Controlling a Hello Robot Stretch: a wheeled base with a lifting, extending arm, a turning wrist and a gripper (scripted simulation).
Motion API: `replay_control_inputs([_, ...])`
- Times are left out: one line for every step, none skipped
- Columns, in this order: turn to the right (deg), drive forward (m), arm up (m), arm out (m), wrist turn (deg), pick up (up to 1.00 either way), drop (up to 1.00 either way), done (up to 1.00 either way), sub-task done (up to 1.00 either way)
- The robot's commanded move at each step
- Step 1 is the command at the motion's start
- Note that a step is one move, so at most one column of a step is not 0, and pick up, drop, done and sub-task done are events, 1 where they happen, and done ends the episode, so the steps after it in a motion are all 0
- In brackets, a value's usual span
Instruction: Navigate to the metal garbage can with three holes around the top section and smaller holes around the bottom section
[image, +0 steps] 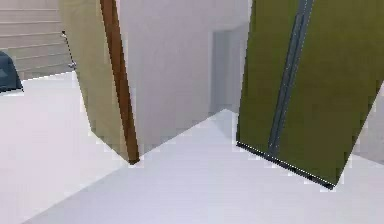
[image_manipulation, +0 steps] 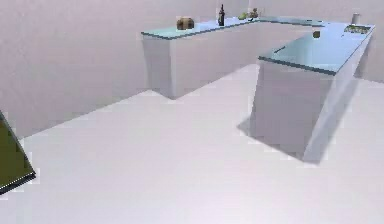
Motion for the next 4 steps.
replay_control_inputs([-45.0,0.0,0.0,0.0,0.0,0.0,0.0,0.0,0.0])
replay_control_inputs([0.0,1.0,0.0,0.0,0.0,0.0,0.0,0.0,0.0])
replay_control_inputs([0.0,1.0,0.0,0.0,0.0,0.0,0.0,0.0,0.0])
replay_control_inputs([-6.0,0.0,0.0,0.0,0.0,0.0,0.0,0.0,0.0])
